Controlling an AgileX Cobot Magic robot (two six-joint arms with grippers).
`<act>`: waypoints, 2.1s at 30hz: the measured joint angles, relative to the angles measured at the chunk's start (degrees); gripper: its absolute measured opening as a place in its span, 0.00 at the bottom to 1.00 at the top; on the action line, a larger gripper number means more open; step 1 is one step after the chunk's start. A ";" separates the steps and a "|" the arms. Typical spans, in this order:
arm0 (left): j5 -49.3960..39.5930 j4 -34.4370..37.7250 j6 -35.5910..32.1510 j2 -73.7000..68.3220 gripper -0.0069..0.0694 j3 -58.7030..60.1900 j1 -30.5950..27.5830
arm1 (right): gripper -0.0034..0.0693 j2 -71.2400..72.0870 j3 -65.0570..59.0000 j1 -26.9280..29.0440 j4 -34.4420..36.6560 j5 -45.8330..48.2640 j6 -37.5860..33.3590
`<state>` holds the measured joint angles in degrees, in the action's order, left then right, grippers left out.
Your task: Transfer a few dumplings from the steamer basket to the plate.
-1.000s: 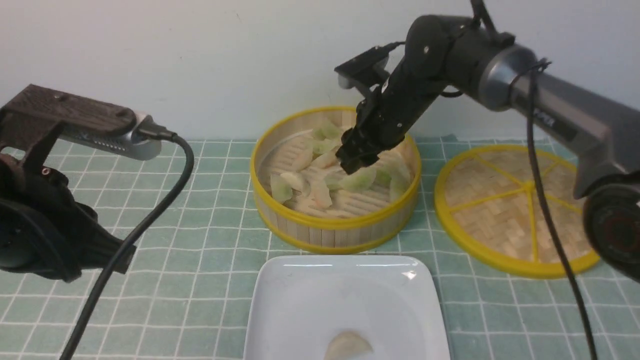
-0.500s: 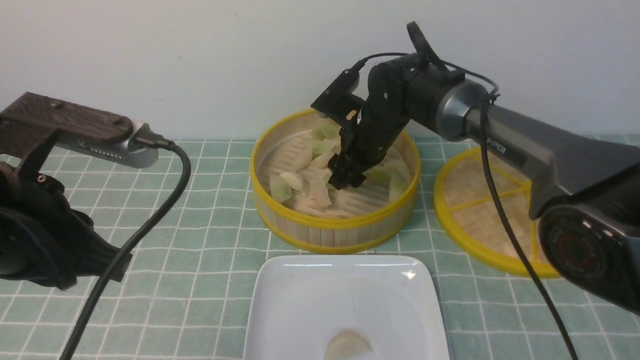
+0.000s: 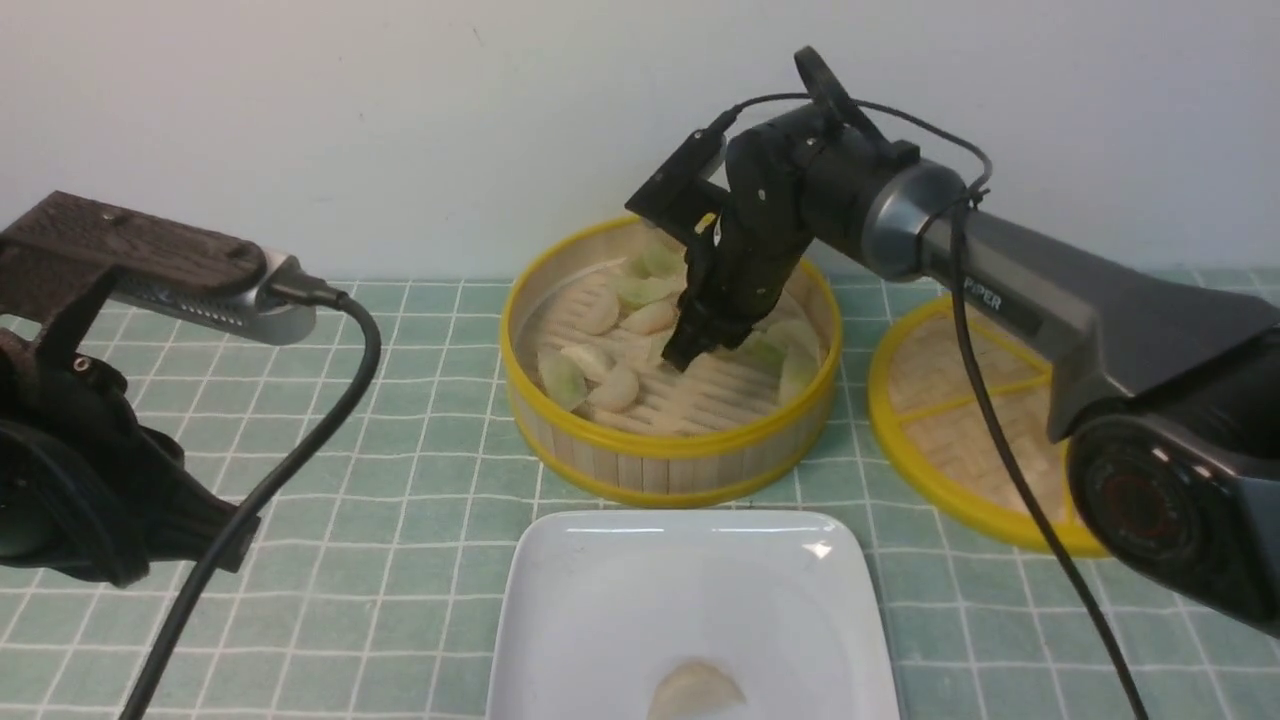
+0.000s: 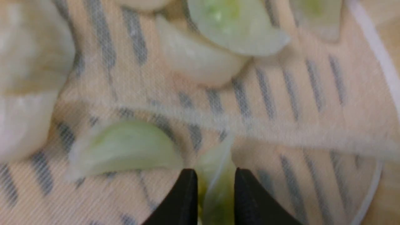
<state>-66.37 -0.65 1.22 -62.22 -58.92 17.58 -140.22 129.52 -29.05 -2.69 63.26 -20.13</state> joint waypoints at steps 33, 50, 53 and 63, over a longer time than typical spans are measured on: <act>3.06 0.00 -2.07 0.00 0.08 0.00 0.00 | 0.22 41.64 -63.20 -1.48 30.70 -9.53 -5.50; 3.64 0.08 -2.12 0.00 0.08 0.00 0.00 | 0.53 42.25 -56.50 -3.75 26.59 -5.77 3.14; 3.78 0.08 -2.12 0.00 0.08 0.00 0.00 | 0.21 52.91 -56.23 -3.75 19.36 -1.82 10.35; 7.61 2.82 -2.75 0.00 0.08 0.00 0.00 | 0.03 93.48 -70.24 -3.75 8.04 -14.67 22.12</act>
<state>-58.76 2.17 -1.52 -62.22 -58.92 17.58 -46.74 59.27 -32.80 5.34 48.59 1.99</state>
